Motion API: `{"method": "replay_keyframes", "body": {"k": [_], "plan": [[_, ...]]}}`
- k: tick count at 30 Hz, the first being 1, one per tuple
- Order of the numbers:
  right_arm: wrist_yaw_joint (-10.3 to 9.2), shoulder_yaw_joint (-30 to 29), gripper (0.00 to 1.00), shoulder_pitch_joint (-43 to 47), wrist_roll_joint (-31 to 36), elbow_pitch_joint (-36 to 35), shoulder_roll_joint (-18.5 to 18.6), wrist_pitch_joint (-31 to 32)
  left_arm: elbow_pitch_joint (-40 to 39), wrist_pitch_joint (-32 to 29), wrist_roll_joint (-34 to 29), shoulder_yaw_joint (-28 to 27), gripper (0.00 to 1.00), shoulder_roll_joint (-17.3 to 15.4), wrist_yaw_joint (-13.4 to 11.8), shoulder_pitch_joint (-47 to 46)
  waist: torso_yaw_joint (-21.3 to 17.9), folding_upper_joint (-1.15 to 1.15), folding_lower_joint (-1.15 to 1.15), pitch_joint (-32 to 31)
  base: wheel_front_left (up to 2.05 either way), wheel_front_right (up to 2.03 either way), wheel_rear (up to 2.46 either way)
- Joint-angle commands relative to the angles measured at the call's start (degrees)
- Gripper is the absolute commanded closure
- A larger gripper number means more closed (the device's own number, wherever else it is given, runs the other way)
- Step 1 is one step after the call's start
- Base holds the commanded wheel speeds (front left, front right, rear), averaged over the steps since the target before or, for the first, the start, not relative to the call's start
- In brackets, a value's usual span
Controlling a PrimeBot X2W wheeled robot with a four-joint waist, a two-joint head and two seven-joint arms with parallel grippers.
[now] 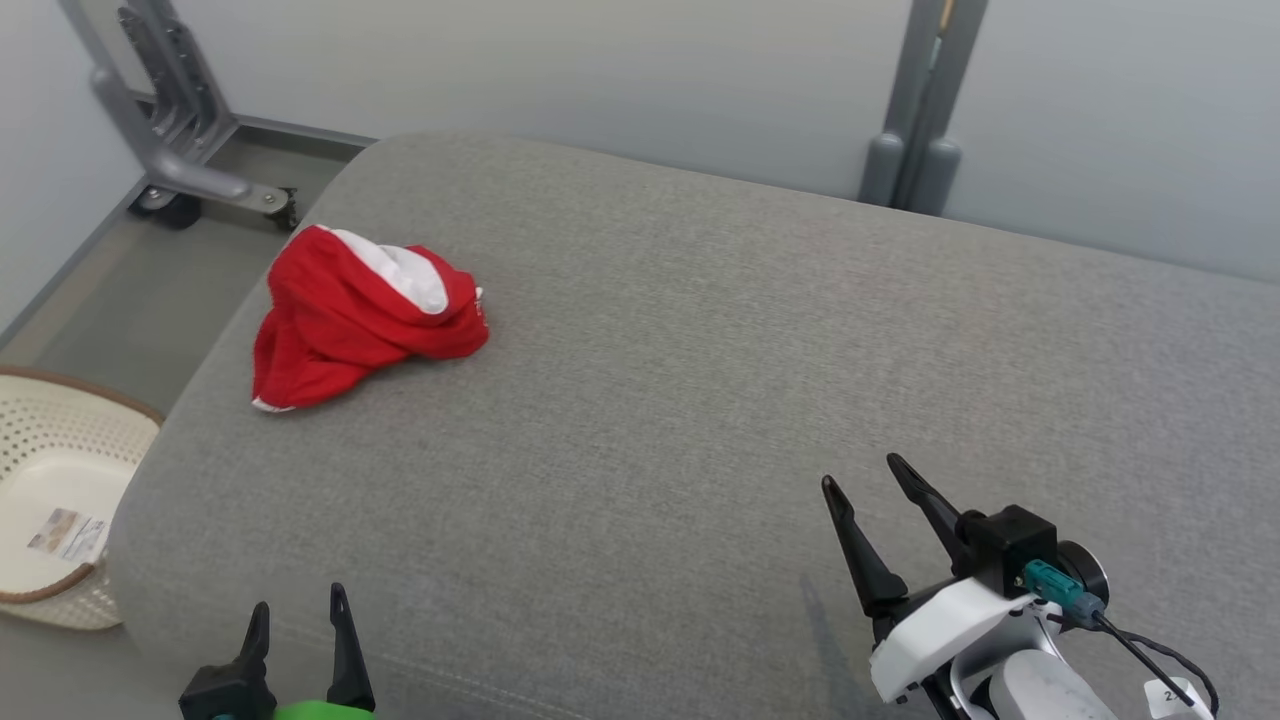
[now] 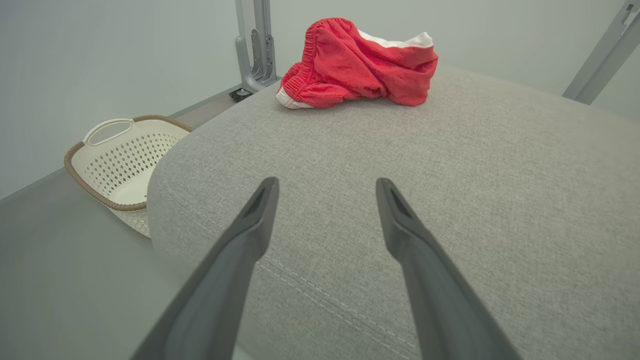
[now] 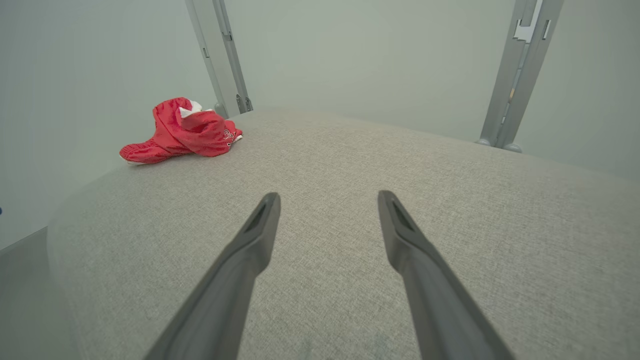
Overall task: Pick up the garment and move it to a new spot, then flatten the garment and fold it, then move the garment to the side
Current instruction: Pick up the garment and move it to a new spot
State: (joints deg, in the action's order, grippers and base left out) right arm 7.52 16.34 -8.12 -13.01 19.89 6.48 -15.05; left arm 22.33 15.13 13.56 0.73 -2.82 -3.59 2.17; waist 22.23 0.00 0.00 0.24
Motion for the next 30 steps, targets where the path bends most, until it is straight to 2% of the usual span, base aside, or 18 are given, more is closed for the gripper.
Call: {"method": "replay_keyframes", "body": {"k": [1,8,13,17,24,30], "plan": [[-0.07,0.42,0.0,-0.66,-0.29,0.01,0.34,-0.15,-0.06,-0.01,0.05,-0.33,0.0,-0.17,-0.43,1.02,5.69,0.0,0.0,0.21,0.0,0.0,0.0],[-0.07,2.62,0.0,-1.29,-1.02,0.21,0.41,-0.15,0.14,-0.01,-0.06,-1.24,0.0,-0.18,-0.3,1.67,6.7,0.0,0.0,0.43,0.0,0.0,0.0],[-0.07,3.17,0.0,-1.33,-1.43,0.38,0.65,-0.15,0.14,-0.01,0.46,-1.22,0.0,-0.17,-0.68,1.39,5.72,0.0,0.0,0.83,0.0,0.0,0.0],[-0.07,3.38,0.0,-1.37,-1.6,0.53,1.22,-0.15,0.97,-0.01,2.55,-0.88,0.0,-0.19,0.49,-0.22,4.25,0.0,0.0,1.85,0.0,0.0,0.0],[-0.07,3.58,0.0,-2.98,-1.61,-0.39,3.67,-0.15,5.24,-0.01,1.78,-4.21,0.0,-0.2,3.54,-8.72,0.58,0.0,0.0,6.08,0.0,0.0,0.0],[-0.07,4.33,0.0,-5.1,-1.81,-2.13,6.46,-0.15,11.6,-0.02,-1.54,-7.44,0.0,-3.08,5.65,-20.58,-3.86,0.0,0.0,10.89,0.0,0.0,0.0]]}}
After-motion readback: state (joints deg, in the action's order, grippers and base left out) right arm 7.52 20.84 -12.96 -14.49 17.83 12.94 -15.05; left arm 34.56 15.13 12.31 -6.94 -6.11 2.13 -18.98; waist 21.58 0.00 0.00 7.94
